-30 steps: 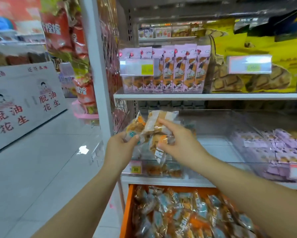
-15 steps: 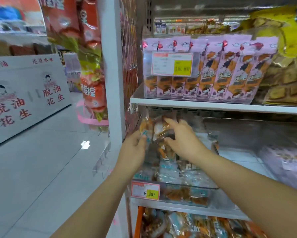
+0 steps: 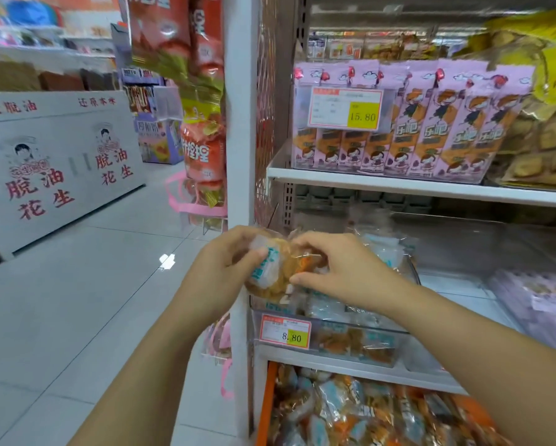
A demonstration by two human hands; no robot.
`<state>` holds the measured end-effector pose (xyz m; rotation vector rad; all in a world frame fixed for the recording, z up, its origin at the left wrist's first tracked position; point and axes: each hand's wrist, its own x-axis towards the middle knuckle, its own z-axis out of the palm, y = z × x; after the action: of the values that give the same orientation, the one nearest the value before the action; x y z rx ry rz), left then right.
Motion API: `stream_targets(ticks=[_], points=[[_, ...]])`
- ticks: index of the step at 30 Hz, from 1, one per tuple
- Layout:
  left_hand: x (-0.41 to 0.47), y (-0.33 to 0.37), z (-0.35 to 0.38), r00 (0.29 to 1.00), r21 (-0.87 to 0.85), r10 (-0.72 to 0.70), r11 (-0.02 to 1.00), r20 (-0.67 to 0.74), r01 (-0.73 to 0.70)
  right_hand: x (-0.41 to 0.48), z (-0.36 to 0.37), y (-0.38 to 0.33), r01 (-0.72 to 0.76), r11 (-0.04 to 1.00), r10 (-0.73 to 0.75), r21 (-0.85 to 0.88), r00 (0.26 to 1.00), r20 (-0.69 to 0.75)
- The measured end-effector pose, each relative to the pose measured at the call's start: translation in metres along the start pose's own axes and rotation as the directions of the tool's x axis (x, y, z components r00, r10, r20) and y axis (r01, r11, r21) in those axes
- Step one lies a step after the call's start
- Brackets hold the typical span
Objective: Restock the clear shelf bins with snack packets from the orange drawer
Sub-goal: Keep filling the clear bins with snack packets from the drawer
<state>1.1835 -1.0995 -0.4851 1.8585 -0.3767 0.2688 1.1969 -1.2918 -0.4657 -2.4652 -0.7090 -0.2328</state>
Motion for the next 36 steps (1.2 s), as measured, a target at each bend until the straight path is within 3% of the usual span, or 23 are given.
stream_targets(ticks=[3,6,11,15,17,19,24,27,30,34,36], points=[[0.001,0.002,0.002,1.000,-0.089,-0.005,0.996,-0.015,0.003,-0.001,0.004,0.003,-0.101,0.981,0.109,0.167,0.993,-0.042],[0.005,-0.005,0.004,0.996,-0.060,-0.084,0.995,0.025,0.085,-0.004,0.015,0.010,-0.181,0.951,0.208,0.250,0.974,-0.085],[0.007,-0.015,0.012,0.999,0.392,-0.020,0.920,0.038,0.003,-0.008,0.036,0.016,-0.226,0.951,0.240,0.213,0.970,-0.039],[0.010,-0.018,0.014,0.978,0.713,-0.071,0.696,0.194,-0.091,-0.008,0.049,0.022,-0.227,0.971,0.233,-0.079,0.970,0.067],[0.012,-0.020,0.013,0.967,0.787,-0.137,0.611,0.216,-0.089,-0.006,0.055,0.023,-0.231,0.965,0.242,-0.121,0.966,0.087],[0.014,-0.022,0.012,0.962,0.807,-0.161,0.584,0.222,-0.088,-0.001,0.057,0.025,-0.248,0.963,0.260,-0.106,0.957,0.126],[0.014,-0.028,0.012,0.964,0.750,-0.133,0.656,0.228,-0.087,0.010,0.057,0.025,-0.275,0.960,0.280,-0.054,0.926,0.255],[0.013,-0.031,0.015,0.963,0.805,-0.132,0.582,0.235,-0.116,0.008,0.055,0.024,-0.276,0.961,0.271,-0.024,0.917,0.291],[0.013,-0.035,0.017,0.960,0.866,-0.102,0.463,0.260,-0.186,0.002,0.050,0.025,-0.299,0.954,0.288,0.029,0.939,0.189],[0.015,-0.037,0.028,0.947,0.916,-0.083,0.291,0.310,-0.275,0.001,0.051,0.023,-0.219,0.938,0.255,-0.268,0.961,0.105],[0.015,-0.039,0.034,0.936,0.918,-0.094,0.251,0.339,-0.307,0.004,0.056,0.024,-0.183,0.908,0.244,-0.376,0.962,0.121]])
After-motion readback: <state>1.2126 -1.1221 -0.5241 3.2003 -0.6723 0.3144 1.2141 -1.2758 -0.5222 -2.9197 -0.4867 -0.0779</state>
